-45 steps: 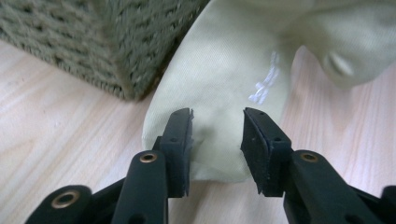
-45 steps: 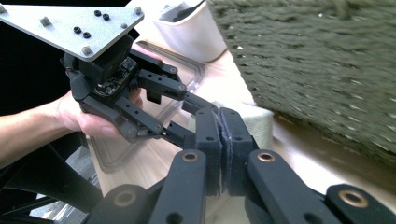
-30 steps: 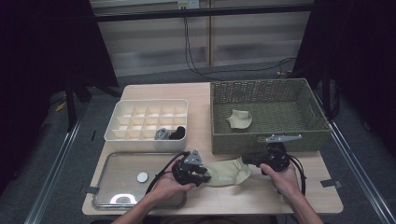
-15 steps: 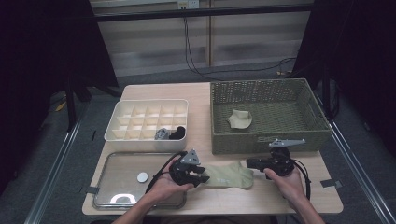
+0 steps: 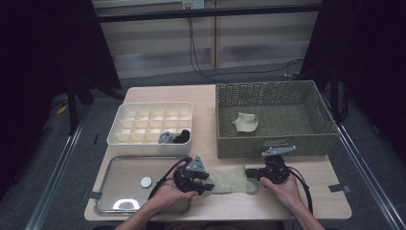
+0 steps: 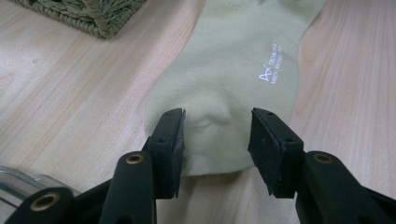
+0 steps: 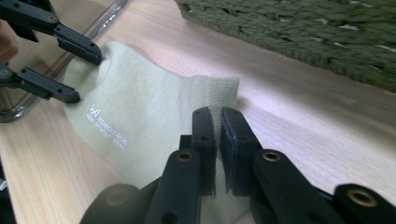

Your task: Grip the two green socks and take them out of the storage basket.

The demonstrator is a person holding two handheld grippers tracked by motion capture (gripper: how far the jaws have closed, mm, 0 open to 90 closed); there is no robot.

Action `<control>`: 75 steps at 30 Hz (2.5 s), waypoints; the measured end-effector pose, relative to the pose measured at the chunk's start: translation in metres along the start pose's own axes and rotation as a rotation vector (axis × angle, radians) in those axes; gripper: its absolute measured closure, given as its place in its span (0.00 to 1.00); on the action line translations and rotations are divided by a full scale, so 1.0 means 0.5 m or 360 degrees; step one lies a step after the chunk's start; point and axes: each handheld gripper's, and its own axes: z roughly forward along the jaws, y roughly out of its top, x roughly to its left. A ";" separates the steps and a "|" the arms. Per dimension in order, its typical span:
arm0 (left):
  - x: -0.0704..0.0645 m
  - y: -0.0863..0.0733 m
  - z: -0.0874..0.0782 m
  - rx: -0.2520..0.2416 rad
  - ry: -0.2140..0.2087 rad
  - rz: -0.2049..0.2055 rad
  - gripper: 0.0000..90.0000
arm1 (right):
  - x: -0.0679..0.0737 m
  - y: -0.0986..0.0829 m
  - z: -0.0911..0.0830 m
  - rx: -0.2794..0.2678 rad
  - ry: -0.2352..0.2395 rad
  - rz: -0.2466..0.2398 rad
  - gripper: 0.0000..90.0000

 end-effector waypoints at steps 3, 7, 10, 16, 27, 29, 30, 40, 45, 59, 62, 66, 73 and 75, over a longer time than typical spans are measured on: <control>-0.004 -0.002 -0.003 0.0017 0.0017 0.0019 0.59 | 0.000 -0.004 -0.004 -0.0006 -0.0047 -0.0023 0.94; -0.018 -0.009 -0.008 0.0010 -0.0022 0.0005 0.58 | -0.001 -0.014 -0.013 -0.0017 -0.0061 -0.0020 0.94; -0.036 -0.013 -0.007 0.0000 -0.0014 0.0071 0.58 | 0.002 -0.021 -0.018 -0.0023 -0.0058 -0.0032 0.92; -0.031 -0.011 -0.004 -0.0032 -0.0044 0.0031 0.54 | 0.004 -0.024 -0.022 -0.0031 -0.0022 -0.0006 0.82; -0.012 -0.009 -0.026 -0.0147 -0.0029 -0.0103 0.42 | 0.008 -0.011 -0.030 -0.0102 0.0022 0.0018 0.67; -0.008 -0.009 -0.029 -0.0152 -0.0018 -0.0130 0.39 | 0.011 -0.009 -0.030 -0.0108 0.0029 0.0014 0.65; -0.006 -0.010 -0.030 -0.0147 -0.0015 -0.0136 0.38 | 0.012 -0.008 -0.030 -0.0110 0.0030 0.0013 0.64; 0.008 -0.014 -0.067 -0.0217 0.0074 -0.0254 0.33 | 0.014 0.009 -0.038 -0.0159 0.0031 -0.0004 0.57; 0.023 -0.024 -0.089 -0.0223 0.0088 -0.0283 0.34 | 0.017 0.019 -0.044 -0.0185 0.0029 -0.0027 0.53; 0.024 -0.073 -0.141 -0.0262 0.0141 -0.0269 0.25 | 0.024 0.039 -0.069 -0.0239 0.0049 -0.0074 0.51; 0.029 -0.085 -0.154 -0.0279 0.0172 -0.0270 0.26 | 0.031 0.043 -0.075 -0.0241 0.0031 -0.0083 0.51; 0.032 -0.096 -0.163 -0.0309 0.0199 -0.0306 0.26 | 0.034 0.051 -0.083 -0.0264 0.0040 -0.0081 0.51; 0.027 -0.122 -0.183 -0.0321 0.0192 -0.0355 0.22 | 0.052 0.077 -0.104 -0.0298 0.0046 -0.0114 0.50; 0.028 -0.130 -0.187 -0.0318 0.0205 -0.0368 0.20 | 0.054 0.088 -0.111 -0.0312 0.0052 -0.0120 0.51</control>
